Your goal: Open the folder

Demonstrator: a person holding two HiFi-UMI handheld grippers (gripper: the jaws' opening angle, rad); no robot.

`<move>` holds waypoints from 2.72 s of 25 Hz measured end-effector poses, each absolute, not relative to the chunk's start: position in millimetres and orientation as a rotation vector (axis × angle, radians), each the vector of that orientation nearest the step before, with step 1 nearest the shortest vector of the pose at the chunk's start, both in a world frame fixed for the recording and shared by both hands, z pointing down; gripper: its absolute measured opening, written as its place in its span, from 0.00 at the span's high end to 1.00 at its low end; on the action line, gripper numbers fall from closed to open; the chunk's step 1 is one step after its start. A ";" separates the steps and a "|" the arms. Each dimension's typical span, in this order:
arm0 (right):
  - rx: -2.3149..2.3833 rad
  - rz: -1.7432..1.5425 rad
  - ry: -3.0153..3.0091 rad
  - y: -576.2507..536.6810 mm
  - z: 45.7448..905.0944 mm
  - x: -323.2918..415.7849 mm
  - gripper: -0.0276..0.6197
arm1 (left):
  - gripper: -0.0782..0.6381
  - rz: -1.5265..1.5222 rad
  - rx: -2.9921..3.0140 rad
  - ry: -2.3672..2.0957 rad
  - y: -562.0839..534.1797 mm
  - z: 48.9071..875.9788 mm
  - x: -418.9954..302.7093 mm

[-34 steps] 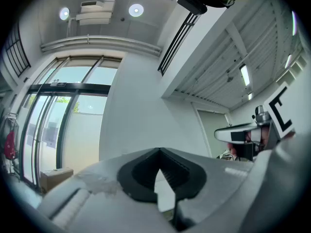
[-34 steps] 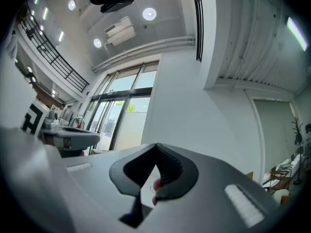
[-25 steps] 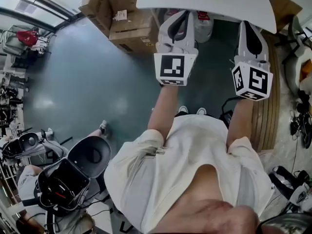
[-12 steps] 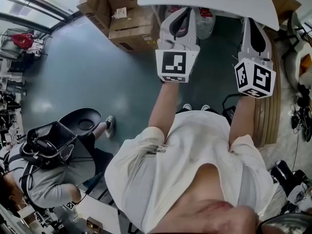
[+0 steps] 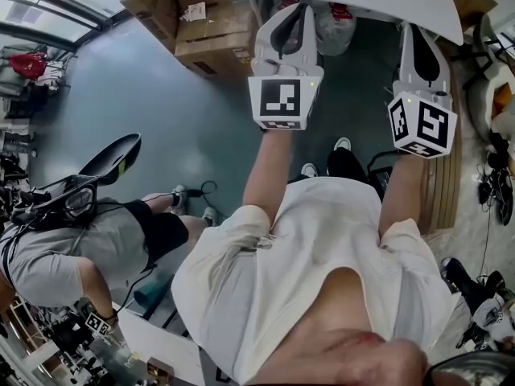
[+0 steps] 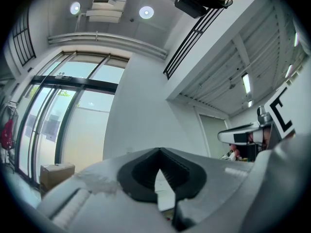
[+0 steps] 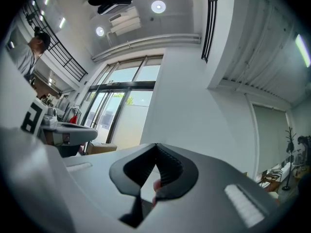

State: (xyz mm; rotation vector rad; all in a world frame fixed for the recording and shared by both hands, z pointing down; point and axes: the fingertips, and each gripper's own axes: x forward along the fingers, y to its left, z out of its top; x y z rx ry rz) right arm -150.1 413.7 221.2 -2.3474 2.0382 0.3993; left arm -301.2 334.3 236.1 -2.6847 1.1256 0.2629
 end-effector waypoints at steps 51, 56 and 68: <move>-2.296 0.241 1.937 171.2 240.2 156.8 0.95 | 0.89 0.236 -2.633 1.157 89.2 233.9 -18.1; -2.276 0.227 1.947 159.6 247.8 167.5 0.95 | 0.89 0.211 -2.625 1.162 79.3 240.1 -7.5; -2.308 0.251 1.977 94.9 263.6 160.6 0.95 | 0.89 0.229 -2.638 1.172 13.4 263.5 -15.6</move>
